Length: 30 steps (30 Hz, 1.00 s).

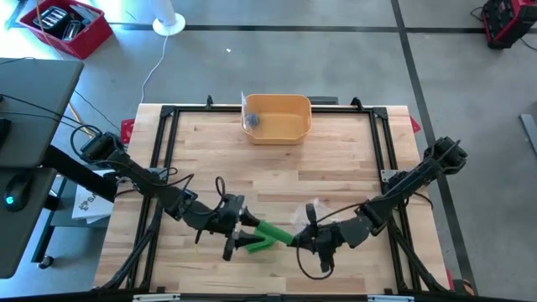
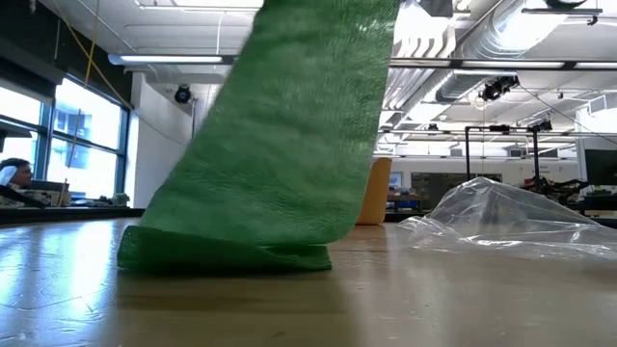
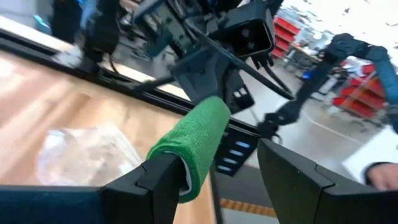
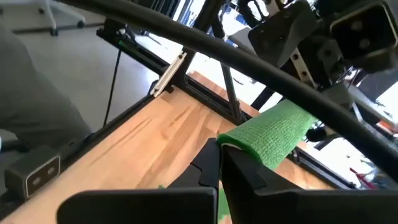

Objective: Roll bandage
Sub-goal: Roll the green bandage

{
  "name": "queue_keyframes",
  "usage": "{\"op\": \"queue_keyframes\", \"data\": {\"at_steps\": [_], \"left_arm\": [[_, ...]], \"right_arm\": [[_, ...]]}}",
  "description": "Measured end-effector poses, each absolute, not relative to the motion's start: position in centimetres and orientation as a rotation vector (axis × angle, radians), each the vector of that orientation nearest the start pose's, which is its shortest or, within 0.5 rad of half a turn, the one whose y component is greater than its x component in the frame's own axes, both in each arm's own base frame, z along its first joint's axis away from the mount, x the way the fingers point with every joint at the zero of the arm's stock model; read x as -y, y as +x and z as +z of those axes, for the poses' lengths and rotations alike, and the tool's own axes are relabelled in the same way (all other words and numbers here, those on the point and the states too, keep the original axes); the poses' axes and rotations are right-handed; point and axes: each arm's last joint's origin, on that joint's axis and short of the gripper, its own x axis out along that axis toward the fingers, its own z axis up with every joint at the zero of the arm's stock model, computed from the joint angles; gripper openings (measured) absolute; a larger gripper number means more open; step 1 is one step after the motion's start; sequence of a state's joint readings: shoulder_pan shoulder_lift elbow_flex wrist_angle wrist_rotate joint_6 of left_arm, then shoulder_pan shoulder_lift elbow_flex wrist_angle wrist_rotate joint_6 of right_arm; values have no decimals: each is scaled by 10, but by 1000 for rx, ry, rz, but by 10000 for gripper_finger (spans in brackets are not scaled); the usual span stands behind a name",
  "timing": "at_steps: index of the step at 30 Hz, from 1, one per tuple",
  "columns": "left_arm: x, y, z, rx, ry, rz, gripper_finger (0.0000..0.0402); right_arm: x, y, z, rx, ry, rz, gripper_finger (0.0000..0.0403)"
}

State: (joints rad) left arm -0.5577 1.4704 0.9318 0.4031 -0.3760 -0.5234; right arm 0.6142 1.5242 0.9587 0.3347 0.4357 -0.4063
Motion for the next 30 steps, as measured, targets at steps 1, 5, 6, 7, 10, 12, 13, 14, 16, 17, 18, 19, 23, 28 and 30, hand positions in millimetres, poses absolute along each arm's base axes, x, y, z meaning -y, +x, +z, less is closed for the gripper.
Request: {"op": "queue_keyframes", "data": {"at_steps": [1, 5, 6, 7, 10, 12, 13, 14, 16, 17, 18, 19, 23, 28, 30], "left_arm": [[165, 285, 279, -171, -479, -157, 197], [167, 284, 279, -188, -505, -200, 188], [168, 283, 279, -191, -504, -207, 180], [169, 283, 278, -193, -504, -210, 169], [169, 283, 278, -201, -485, -218, 123], [169, 283, 277, -202, -466, -219, 85], [169, 283, 277, -202, -451, -220, 65], [170, 282, 277, -201, -436, -222, 44], [171, 282, 277, -197, -400, -230, 14], [172, 281, 277, -193, -384, -227, 10], [173, 281, 277, -190, -368, -222, 12], [173, 280, 277, -188, -355, -213, 15], [176, 277, 278, -176, -310, -194, 15], [180, 265, 285, -160, -210, -150, 5], [182, 260, 286, -163, -122, -127, 5]], "right_arm": [[-186, 283, 267, -164, -541, 215, 0], [-190, 282, 271, -165, -588, 212, 0], [-191, 282, 271, -165, -601, 213, 0], [-191, 281, 271, -164, -614, 215, 0], [-192, 281, 271, -165, -622, 212, 0], [-191, 281, 270, -170, -592, 209, 0], [-191, 281, 270, -172, -577, 207, 0], [-191, 281, 271, -172, -565, 205, 0], [-191, 281, 271, -174, -547, 197, 3], [-191, 281, 271, -175, -538, 195, 6], [-191, 281, 271, -178, -522, 190, 10], [-191, 281, 270, -181, -507, 184, 15], [-190, 282, 271, -180, -462, 169, 43], [-188, 283, 273, -171, -344, 108, 80], [-186, 285, 274, -168, -268, 97, 91]]}}
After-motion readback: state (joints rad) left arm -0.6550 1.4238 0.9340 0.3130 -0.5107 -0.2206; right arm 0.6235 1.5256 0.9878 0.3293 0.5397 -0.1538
